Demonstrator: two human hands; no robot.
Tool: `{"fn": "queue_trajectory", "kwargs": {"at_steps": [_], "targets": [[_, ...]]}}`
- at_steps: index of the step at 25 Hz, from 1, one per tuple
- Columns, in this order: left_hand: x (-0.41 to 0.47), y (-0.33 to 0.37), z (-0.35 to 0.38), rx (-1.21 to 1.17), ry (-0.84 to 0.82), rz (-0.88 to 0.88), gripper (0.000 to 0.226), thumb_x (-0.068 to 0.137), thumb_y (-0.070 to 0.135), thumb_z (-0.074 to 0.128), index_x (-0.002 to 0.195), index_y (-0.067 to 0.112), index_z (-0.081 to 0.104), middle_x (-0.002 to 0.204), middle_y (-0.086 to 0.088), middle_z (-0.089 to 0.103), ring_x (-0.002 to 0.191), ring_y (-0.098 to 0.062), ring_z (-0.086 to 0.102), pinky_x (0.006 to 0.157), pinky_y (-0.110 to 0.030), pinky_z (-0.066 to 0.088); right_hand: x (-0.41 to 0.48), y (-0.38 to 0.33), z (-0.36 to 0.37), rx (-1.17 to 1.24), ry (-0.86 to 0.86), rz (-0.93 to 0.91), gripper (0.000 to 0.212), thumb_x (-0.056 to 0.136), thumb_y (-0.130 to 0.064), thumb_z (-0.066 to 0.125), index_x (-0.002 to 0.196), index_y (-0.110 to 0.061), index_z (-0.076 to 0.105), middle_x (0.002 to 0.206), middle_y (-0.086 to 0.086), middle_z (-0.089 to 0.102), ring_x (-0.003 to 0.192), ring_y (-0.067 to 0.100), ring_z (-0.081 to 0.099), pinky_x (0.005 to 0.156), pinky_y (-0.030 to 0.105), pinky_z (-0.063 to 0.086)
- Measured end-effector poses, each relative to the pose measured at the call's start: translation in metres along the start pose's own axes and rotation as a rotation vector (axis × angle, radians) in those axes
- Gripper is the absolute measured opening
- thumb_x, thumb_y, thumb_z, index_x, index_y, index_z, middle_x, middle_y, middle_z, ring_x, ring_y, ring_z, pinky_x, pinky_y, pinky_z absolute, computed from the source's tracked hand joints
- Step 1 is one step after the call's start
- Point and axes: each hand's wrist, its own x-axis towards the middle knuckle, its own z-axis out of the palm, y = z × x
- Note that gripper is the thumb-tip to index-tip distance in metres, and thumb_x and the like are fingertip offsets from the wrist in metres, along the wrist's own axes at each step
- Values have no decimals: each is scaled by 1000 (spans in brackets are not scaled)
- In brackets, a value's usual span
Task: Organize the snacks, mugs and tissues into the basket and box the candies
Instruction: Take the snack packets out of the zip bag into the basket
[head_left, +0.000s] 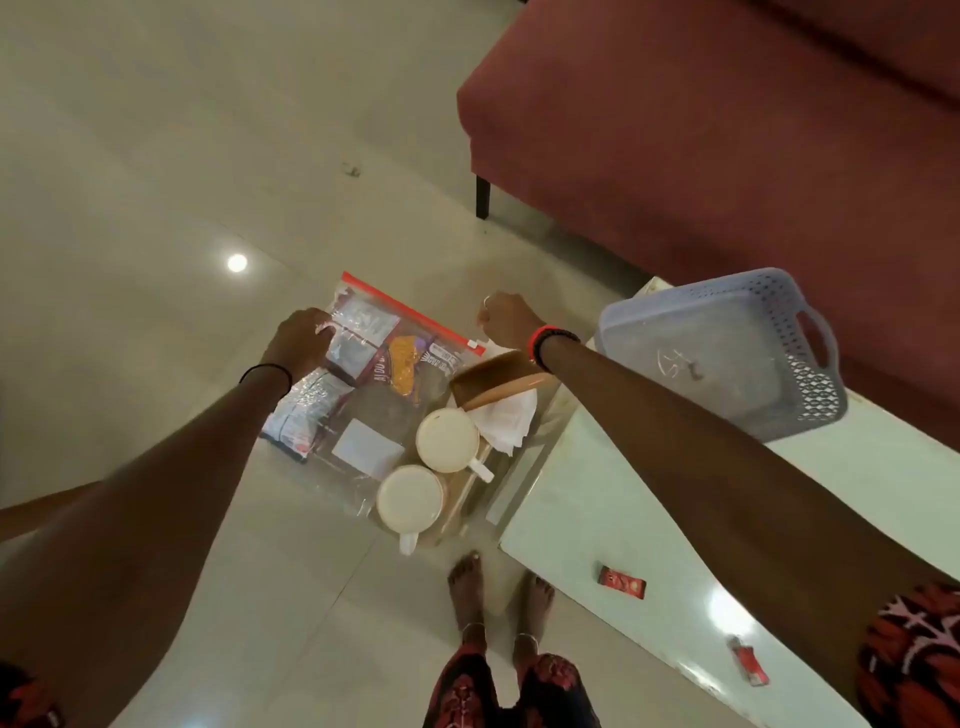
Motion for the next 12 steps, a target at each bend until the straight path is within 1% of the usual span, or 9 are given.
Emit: {"fn": "queue_trajectory", "kwargs": {"at_steps": [1,3,4,6,8,10,12], "targets": [[8,-3,8,-25,13,-28,37,96,15,45,128,-2,52,136,-23,51,126,-38,46,106,-42,35,10,0,5,-26,-47,7,30,91,0,43,113,7,62,122,22,62,115,36,57,99,37,44],[23,-8,20,-42,43,-98,43,97,21,44,133,-3,45,138,-27,46,128,-41,42,108,-46,33,27,1,16,0,-96,30,28,91,-7,47,112,5,63,117,20,65,110,33,60,94,35,48],[27,-8,27,-40,45,-122,43,98,22,41,132,-5,44,137,-28,46,127,-43,42,107,-48,34,34,2,23,2,-120,21,28,90,-9,49,110,4,64,114,20,67,106,32,62,92,35,50],[37,-12,37,-55,60,-147,40,98,23,38,122,-6,51,127,-29,53,118,-44,48,102,-50,40,48,2,36,-9,-145,-8,27,89,-11,51,104,4,67,106,20,70,94,30,65,86,35,52],[43,-15,36,-149,127,-191,35,96,24,43,113,-2,59,118,-25,61,111,-41,56,98,-45,45,56,0,42,13,-137,-40,26,87,-11,52,101,2,70,102,19,71,89,28,65,82,33,53],[47,-19,35,-233,194,-228,29,93,21,50,108,2,65,112,-21,66,108,-37,60,94,-40,47,60,-3,46,56,-101,-50,23,85,-7,54,99,0,71,103,17,71,92,27,65,83,32,52],[46,-19,32,-291,226,-219,24,92,14,53,104,1,69,109,-20,69,105,-34,62,88,-32,47,60,-7,48,79,-57,-53,21,84,-2,53,95,0,71,102,16,71,95,27,65,81,30,51]]}}
